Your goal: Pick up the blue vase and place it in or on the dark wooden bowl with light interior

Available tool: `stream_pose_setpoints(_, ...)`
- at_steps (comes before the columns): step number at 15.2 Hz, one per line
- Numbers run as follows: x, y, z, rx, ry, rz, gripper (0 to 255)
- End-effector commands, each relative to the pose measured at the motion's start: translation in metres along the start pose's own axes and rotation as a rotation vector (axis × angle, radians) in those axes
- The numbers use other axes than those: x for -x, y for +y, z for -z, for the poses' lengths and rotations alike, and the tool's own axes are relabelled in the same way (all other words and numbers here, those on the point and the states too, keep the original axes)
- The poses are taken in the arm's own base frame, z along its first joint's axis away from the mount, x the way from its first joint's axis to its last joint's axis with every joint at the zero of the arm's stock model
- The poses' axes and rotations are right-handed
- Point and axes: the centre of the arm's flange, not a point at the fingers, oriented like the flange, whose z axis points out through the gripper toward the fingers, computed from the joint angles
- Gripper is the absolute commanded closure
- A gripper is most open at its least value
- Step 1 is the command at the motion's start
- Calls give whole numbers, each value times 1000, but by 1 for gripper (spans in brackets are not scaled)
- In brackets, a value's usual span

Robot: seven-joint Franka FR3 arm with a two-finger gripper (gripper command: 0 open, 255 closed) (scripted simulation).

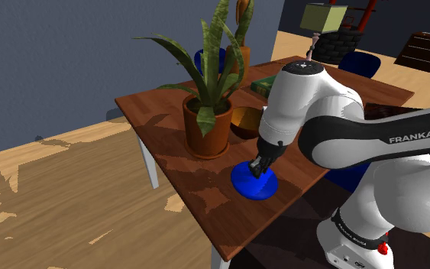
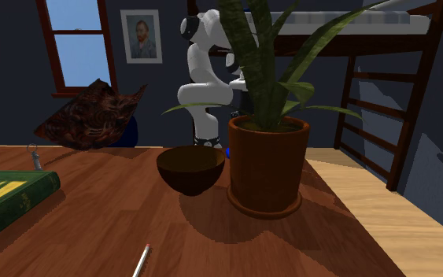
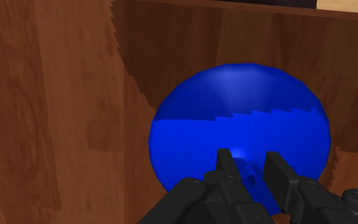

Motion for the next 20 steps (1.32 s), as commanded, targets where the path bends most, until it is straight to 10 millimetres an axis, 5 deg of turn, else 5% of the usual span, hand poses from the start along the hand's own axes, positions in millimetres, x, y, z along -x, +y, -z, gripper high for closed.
stream_pose_setpoints(1, 0, 0, 5, 0, -1, 0, 255)
stream_pose_setpoints(20, -9, 6, 105, 0, -1, 0, 255)
